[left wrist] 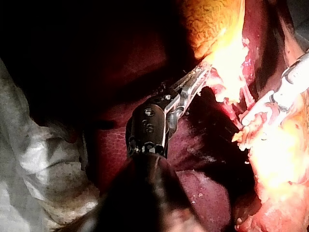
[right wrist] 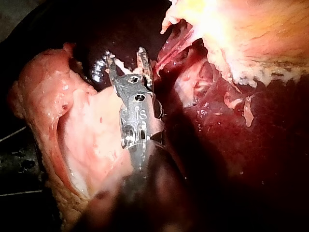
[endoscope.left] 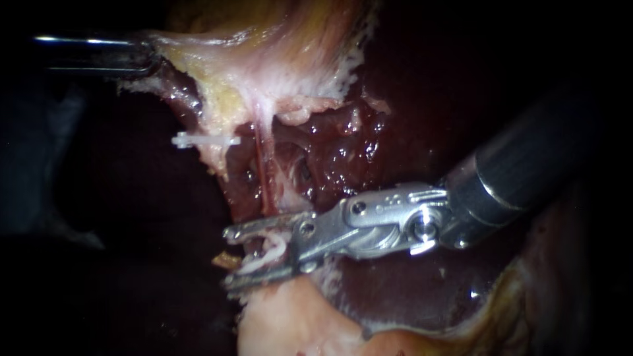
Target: Clipping second clip right tube
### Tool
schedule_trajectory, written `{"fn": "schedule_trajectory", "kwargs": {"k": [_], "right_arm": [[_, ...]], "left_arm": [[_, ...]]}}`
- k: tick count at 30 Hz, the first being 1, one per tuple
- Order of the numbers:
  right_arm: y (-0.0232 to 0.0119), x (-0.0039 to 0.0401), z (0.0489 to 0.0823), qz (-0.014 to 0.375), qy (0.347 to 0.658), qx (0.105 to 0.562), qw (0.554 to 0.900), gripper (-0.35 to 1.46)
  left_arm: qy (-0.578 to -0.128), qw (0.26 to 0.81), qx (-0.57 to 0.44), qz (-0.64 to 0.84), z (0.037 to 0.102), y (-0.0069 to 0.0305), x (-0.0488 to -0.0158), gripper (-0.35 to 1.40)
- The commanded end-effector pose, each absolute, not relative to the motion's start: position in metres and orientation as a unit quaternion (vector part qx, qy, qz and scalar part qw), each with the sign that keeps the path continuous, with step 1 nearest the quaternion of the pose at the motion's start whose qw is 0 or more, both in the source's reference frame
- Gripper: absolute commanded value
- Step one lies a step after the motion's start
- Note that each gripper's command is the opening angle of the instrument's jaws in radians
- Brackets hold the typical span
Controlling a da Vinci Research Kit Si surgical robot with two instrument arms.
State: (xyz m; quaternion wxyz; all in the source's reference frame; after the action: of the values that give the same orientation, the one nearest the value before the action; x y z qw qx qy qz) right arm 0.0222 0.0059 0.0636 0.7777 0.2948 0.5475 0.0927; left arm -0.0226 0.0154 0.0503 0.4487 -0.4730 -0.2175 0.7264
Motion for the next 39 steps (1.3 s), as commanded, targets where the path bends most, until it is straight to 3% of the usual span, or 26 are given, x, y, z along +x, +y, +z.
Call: {"fn": "schedule_trajectory", "kwargs": {"k": [1,9,20,29,39], "right_arm": [[0.0058,0.0222,0.0635,0.092,0.548,0.295,0.778,0.39],[0.0063,0.0208,0.062,0.096,0.55,0.295,0.775,0.41],[0.0088,0.0154,0.0598,0.115,0.551,0.285,0.775,0.43],[0.0098,0.0135,0.061,0.128,0.547,0.288,0.775,0.44],[0.0096,0.0147,0.0634,0.165,0.534,0.303,0.772,0.45]], "left_arm": [[-0.217,0.449,-0.473,0.726,0.0503,0.0154,-0.0226,-0.35],[-0.218,0.448,-0.473,0.726,0.0502,0.0154,-0.0225,-0.35],[-0.219,0.449,-0.473,0.726,0.05,0.0155,-0.0224,-0.35],[-0.22,0.449,-0.473,0.726,0.0496,0.0156,-0.0221,-0.35],[-0.22,0.449,-0.473,0.726,0.0495,0.0155,-0.0222,-0.35]]}}
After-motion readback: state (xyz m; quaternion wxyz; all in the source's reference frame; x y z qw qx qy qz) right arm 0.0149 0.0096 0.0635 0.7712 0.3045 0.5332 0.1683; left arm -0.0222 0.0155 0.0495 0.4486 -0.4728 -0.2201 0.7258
